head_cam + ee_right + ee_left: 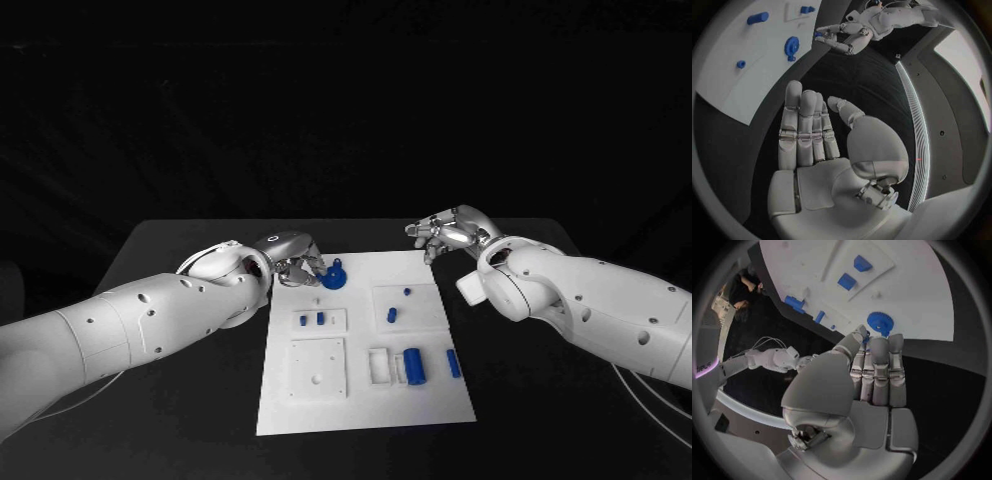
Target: Assemble the parts on the task board
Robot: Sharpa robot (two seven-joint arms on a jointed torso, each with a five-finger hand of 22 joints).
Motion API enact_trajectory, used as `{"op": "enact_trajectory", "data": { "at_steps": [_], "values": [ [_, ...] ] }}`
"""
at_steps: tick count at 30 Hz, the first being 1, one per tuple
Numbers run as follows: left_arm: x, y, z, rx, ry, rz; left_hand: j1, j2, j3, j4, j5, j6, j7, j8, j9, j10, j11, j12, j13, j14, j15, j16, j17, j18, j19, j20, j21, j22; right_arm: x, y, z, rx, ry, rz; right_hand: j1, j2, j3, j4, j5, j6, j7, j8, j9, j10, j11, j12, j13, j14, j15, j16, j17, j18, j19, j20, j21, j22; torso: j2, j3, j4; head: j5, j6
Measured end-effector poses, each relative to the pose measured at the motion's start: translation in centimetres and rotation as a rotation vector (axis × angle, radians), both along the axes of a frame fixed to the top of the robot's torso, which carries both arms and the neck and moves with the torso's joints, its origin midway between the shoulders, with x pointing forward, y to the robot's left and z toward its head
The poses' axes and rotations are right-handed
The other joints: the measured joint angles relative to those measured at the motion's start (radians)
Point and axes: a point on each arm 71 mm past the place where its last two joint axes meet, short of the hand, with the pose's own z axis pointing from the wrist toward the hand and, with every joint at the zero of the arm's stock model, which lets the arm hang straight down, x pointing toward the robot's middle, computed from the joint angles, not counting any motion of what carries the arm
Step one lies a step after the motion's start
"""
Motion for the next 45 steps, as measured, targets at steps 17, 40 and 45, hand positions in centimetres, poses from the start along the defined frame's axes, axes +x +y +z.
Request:
{"op": "enact_trajectory", "data": {
  "at_steps": [17,40,45],
  "values": [
    [0.2,1.6,-1.0,0.022,0.040,0.033,-0.001,-0.001,-0.003,-0.003,0.000,0.000,0.000,0.000,-0.001,0.000,0.000,-0.002,-0.001,0.000,0.000,-0.004,0.001,-0.002,0.000,0.000,0.000,0.000,0.0,0.0,0.0,0.000,-0.001,-0.001,0.000,0.000,0.000,0.000,0.000,0.000,0.000,0.000,0.000,0.000,0.000,0.000,-0.002,0.000,0.000,0.000,-0.004,0.000,0.000,0.000,0.000,0.000,0.001,0.0007,-0.0025,0.012,-0.001],
    [-0.3,1.1,-3.2,0.059,0.096,0.021,0.006,0.003,-0.006,-0.005,-0.004,0.000,0.000,0.000,-0.001,-0.004,0.000,0.002,0.000,0.000,0.000,-0.008,0.003,0.006,0.000,0.000,0.000,0.000,0.0,0.2,0.0,0.003,-0.002,0.002,0.000,0.000,0.000,0.000,0.000,0.000,0.000,0.000,0.000,0.000,0.000,0.000,-0.002,0.000,0.000,0.000,-0.004,0.000,0.000,0.000,0.000,0.000,0.001,0.0013,-0.0026,0.009,-0.007],
    [-0.3,0.7,-3.5,0.066,0.103,0.014,0.006,0.003,-0.006,-0.005,-0.004,0.000,0.000,0.000,-0.001,-0.004,0.000,0.001,0.000,0.000,0.000,-0.008,0.004,0.006,0.000,0.000,0.000,-0.001,0.0,0.4,0.0,0.004,-0.003,0.003,0.000,0.000,0.000,-0.006,0.000,0.000,0.000,0.000,0.000,0.000,0.000,0.000,-0.004,0.000,0.000,0.000,-0.007,0.000,0.000,0.000,0.000,0.000,0.001,0.0013,-0.0032,0.010,-0.007]
  ]
}}
